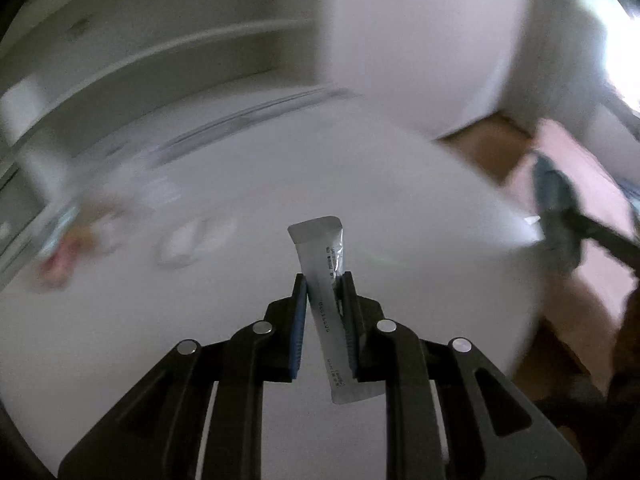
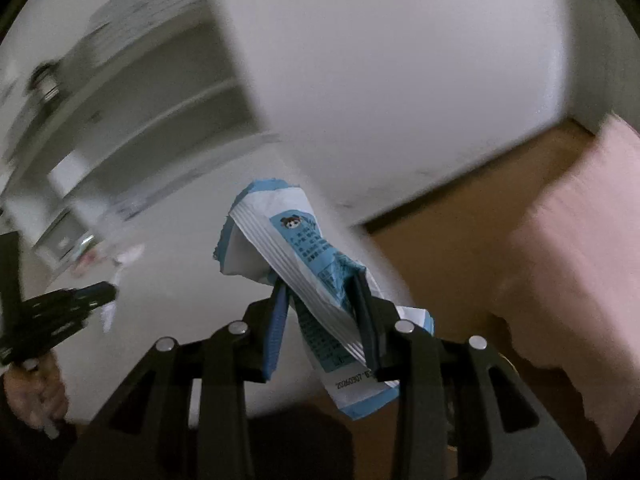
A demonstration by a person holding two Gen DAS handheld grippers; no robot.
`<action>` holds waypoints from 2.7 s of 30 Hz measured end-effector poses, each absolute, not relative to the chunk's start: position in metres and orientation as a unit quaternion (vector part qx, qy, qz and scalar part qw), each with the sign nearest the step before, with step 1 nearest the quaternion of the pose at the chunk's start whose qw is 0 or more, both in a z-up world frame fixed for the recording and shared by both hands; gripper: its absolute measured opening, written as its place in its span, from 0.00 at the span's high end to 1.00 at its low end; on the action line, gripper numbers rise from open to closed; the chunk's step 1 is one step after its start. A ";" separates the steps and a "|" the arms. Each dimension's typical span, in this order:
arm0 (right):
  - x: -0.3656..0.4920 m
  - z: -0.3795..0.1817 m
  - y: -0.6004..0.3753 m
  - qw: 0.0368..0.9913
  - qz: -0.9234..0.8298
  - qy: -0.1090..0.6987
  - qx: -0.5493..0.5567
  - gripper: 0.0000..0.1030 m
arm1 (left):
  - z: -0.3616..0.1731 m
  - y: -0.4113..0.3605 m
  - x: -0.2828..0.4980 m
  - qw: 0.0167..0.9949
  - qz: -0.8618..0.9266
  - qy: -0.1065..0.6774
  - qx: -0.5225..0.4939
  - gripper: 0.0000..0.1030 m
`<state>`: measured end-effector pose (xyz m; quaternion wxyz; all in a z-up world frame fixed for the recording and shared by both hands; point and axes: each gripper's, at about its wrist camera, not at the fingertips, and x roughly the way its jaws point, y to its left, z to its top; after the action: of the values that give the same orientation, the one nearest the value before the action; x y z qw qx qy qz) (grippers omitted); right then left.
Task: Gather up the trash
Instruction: 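Carry the wrapper and tube over the black bin and open both tools, then grasp the clear plastic bag with the right tool while the left tool grasps the green cigarette box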
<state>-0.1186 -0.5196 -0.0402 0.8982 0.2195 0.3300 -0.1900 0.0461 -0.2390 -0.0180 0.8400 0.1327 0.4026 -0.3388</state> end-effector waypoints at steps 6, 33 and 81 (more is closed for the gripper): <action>-0.194 -0.061 -0.584 0.861 -0.282 0.303 0.296 0.72 | -0.012 -0.349 -0.031 0.788 -0.472 0.362 0.158 0.84; -0.260 -0.218 -0.685 0.699 -0.347 0.418 0.464 0.38 | -0.125 -0.536 -0.103 0.661 -0.568 0.423 0.248 0.84; 0.025 -0.026 -0.338 0.919 0.054 0.385 0.065 0.18 | -0.014 -0.034 0.083 0.892 -0.172 0.414 0.055 0.07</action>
<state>0.0254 -0.3375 -0.0260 0.9190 0.0651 0.3852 0.0538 0.0829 -0.0340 -0.0144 0.8923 0.0550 0.4135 -0.1725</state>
